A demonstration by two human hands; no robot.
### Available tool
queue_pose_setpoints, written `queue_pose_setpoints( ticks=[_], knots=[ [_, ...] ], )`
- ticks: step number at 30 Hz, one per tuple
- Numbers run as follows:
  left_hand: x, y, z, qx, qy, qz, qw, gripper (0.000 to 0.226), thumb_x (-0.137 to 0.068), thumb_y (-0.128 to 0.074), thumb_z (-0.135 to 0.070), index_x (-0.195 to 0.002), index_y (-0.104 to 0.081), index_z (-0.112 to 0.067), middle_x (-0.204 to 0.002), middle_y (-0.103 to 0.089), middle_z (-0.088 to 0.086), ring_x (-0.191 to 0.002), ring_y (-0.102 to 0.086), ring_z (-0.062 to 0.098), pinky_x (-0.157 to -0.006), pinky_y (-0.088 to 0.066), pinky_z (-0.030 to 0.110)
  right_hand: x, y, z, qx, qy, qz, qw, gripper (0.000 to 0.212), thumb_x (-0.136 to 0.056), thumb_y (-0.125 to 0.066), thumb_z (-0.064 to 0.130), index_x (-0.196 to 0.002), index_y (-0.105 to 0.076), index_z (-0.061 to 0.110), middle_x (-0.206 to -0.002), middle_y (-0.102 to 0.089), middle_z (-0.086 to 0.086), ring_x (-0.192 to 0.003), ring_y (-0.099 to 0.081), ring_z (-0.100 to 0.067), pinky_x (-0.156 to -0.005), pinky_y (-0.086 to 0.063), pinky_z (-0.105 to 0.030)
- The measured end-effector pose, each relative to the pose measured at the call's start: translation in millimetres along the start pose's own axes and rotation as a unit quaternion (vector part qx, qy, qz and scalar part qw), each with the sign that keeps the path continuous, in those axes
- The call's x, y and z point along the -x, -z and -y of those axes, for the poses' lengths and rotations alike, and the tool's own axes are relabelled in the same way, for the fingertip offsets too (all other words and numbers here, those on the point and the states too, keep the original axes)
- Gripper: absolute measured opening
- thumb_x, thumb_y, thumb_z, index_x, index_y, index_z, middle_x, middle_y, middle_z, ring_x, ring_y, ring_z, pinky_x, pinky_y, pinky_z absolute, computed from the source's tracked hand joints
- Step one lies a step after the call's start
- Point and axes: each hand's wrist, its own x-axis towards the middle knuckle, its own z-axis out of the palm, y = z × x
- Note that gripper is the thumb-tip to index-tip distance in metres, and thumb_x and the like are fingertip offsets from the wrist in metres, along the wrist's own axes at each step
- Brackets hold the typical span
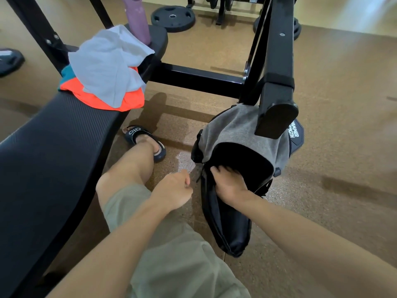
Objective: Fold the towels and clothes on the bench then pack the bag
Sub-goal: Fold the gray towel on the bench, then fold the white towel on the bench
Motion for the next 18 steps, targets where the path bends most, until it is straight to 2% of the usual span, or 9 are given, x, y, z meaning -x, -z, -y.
queue_pose_setpoints(
  ticks=[2,4,6,8,9,11,15,18],
  knots=[
    [-3.7,15.8,-0.3,0.008,0.003,-0.012,1.000,0.007,-0.095,-0.054,-0.016,-0.101,-0.057,-0.017,-0.091,-0.064,-0.001,-0.089,-0.060,0.020,-0.076,-0.050,0.036,4.7,21.4,15.5,-0.033,0.037,-0.057,0.997,0.036,-0.091,-0.054,0.010,-0.125,-0.048,0.017,-0.119,-0.057,-0.006,-0.115,-0.055,-0.030,-0.085,-0.044,-0.039],
    [-4.9,34.3,0.3,0.010,0.000,-0.054,0.998,0.007,-0.095,-0.056,-0.017,-0.102,-0.058,-0.017,-0.087,-0.060,-0.007,-0.088,-0.059,0.019,-0.067,-0.042,0.031,2.9,38.6,32.7,-0.078,0.065,-0.094,0.990,0.041,-0.092,-0.053,0.005,-0.130,-0.047,0.017,-0.118,-0.057,-0.005,-0.110,-0.055,-0.029,-0.079,-0.044,-0.039],
    [-6.0,53.1,5.8,-0.008,-0.010,-0.093,0.996,0.007,-0.096,-0.056,-0.017,-0.103,-0.058,-0.017,-0.087,-0.058,-0.007,-0.090,-0.060,0.020,-0.069,-0.039,0.029,-4.6,54.8,50.7,-0.121,0.090,-0.127,0.980,0.041,-0.091,-0.053,0.002,-0.129,-0.049,0.017,-0.120,-0.059,-0.005,-0.109,-0.057,-0.029,-0.078,-0.049,-0.041],
    [-8.9,70.8,16.6,-0.026,-0.013,-0.118,0.993,0.010,-0.092,-0.054,-0.024,-0.101,-0.058,-0.022,-0.093,-0.059,-0.004,-0.087,-0.060,0.018,-0.078,-0.046,0.026,-17.3,69.7,70.6,-0.160,0.115,-0.147,0.969,0.034,-0.092,-0.052,0.004,-0.124,-0.051,0.015,-0.120,-0.060,-0.007,-0.108,-0.058,-0.030,-0.080,-0.053,-0.045],
    [-12.0,78.4,23.9,-0.022,-0.005,-0.134,0.991,0.012,-0.087,-0.051,-0.029,-0.098,-0.056,-0.030,-0.097,-0.061,-0.003,-0.086,-0.061,0.017,-0.082,-0.050,0.029,-24.9,77.1,81.7,-0.175,0.128,-0.154,0.964,0.031,-0.093,-0.051,0.005,-0.123,-0.052,0.014,-0.119,-0.061,-0.008,-0.107,-0.058,-0.030,-0.080,-0.052,-0.045],
    [-15.5,94.0,37.0,-0.022,0.014,-0.163,0.986,0.010,-0.084,-0.048,-0.033,-0.093,-0.051,-0.036,-0.099,-0.065,-0.006,-0.085,-0.064,0.019,-0.078,-0.052,0.030,-43.0,91.1,105.8,-0.205,0.151,-0.166,0.953,0.027,-0.095,-0.050,0.010,-0.122,-0.052,0.013,-0.117,-0.061,-0.008,-0.105,-0.058,-0.031,-0.077,-0.049,-0.043],
    [-17.2,134.0,60.7,0.036,0.046,-0.238,0.970,0.011,-0.092,-0.058,-0.020,-0.102,-0.063,-0.016,-0.104,-0.067,0.004,-0.099,-0.061,0.027,-0.084,-0.046,0.036,-93.7,120.3,156.9,-0.289,0.124,-0.153,0.937,0.027,-0.093,-0.051,0.013,-0.120,-0.053,0.014,-0.109,-0.062,-0.008,-0.100,-0.059,-0.033,-0.080,-0.050,-0.045],
    [-20.5,163.1,88.4,0.070,0.073,-0.269,0.958,0.013,-0.088,-0.058,-0.017,-0.101,-0.058,-0.017,-0.104,-0.064,0.006,-0.098,-0.057,0.026,-0.085,-0.047,0.039,-139.0,137.9,186.5,-0.337,0.106,-0.125,0.927,0.033,-0.089,-0.057,0.013,-0.122,-0.053,0.013,-0.107,-0.063,-0.012,-0.101,-0.060,-0.034,-0.083,-0.050,-0.045]
  ],
)
